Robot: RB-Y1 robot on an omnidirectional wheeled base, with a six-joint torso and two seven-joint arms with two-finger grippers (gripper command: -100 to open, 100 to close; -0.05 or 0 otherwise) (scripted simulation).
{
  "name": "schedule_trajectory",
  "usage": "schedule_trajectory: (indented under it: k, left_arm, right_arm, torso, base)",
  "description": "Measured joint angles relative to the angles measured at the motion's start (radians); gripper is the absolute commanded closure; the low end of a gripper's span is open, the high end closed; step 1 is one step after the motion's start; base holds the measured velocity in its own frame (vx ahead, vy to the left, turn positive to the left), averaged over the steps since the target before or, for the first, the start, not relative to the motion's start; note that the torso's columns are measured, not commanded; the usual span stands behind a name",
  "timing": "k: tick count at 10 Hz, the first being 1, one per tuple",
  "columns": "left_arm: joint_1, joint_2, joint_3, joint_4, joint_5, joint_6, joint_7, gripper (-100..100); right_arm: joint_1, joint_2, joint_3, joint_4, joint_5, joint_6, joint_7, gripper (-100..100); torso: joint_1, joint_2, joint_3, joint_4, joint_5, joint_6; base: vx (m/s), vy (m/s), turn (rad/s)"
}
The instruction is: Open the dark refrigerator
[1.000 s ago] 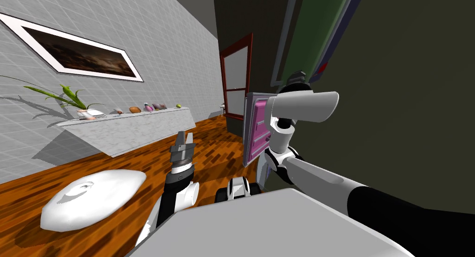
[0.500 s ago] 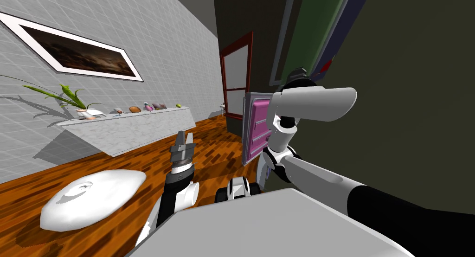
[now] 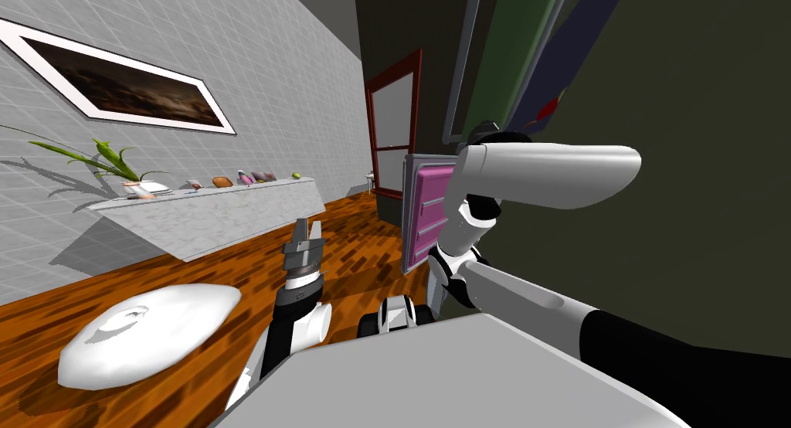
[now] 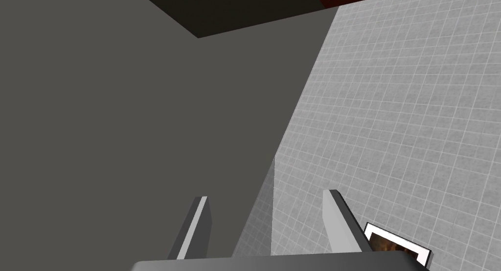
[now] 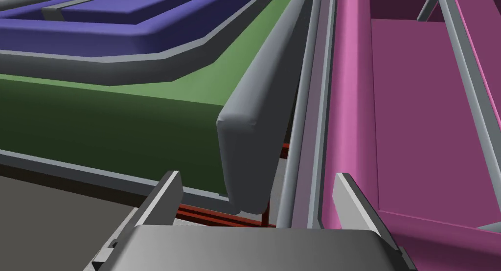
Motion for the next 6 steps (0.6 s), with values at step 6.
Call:
schedule_trajectory:
  k: [6]
  left_arm:
    - [0.0,0.0,0.0,0.0,0.0,0.0,0.0,0]
  right_arm:
    - [-0.022,0.057,-0.008,0.006,-0.02,-0.074,-0.002,-100]
  torso:
    - [0.003,0.001,0.0,0.002,0.002,0.0]
  base:
    - [-0.002,0.011,0.01]
